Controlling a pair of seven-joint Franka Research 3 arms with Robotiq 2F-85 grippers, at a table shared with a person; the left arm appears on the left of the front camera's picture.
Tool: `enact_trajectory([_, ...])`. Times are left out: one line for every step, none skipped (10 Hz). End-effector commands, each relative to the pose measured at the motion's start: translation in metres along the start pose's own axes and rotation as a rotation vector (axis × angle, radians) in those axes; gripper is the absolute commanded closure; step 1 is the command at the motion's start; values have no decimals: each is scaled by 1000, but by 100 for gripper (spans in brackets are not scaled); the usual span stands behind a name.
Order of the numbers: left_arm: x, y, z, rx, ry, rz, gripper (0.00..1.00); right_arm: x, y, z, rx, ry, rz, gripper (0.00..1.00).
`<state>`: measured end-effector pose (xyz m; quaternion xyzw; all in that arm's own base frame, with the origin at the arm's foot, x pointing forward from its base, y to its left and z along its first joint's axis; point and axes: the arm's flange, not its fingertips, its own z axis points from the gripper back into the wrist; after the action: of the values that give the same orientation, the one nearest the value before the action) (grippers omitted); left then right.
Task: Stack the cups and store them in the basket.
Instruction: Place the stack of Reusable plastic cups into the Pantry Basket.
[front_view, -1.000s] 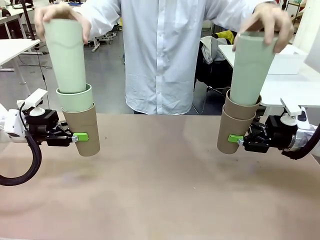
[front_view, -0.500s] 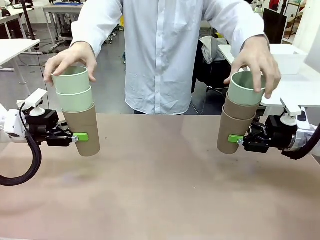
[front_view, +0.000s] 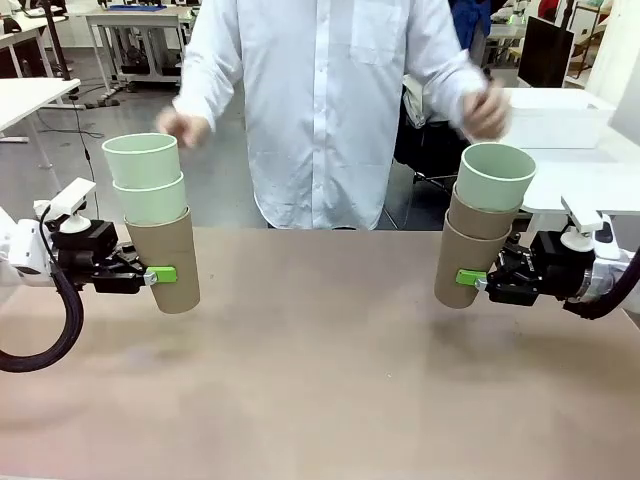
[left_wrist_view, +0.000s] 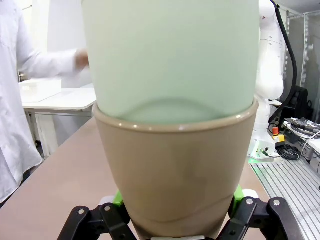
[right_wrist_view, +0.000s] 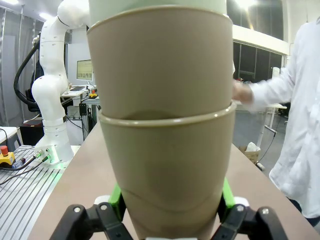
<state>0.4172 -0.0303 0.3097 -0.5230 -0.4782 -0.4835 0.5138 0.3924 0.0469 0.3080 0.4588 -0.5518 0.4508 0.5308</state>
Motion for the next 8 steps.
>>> enact_trajectory([5, 0, 0, -4, -6, -8, 15, 4, 0, 0, -1, -10, 11, 13])
enact_trajectory([5, 0, 0, -4, -6, -8, 15, 4, 0, 0, -1, -10, 11, 13])
enact_trajectory([5, 0, 0, -4, -6, -8, 15, 4, 0, 0, -1, -10, 11, 13])
enact_trajectory([5, 0, 0, -4, -6, -8, 15, 4, 0, 0, -1, -10, 11, 13])
enact_trajectory([5, 0, 0, -4, -6, -8, 15, 4, 0, 0, -1, -10, 11, 13])
enact_trajectory([5, 0, 0, -4, -6, -8, 15, 4, 0, 0, -1, -10, 11, 13])
enact_trajectory([5, 0, 0, -4, -6, -8, 15, 4, 0, 0, -1, -10, 11, 13])
enact_trajectory([5, 0, 0, -4, -6, -8, 15, 4, 0, 0, -1, -10, 11, 13])
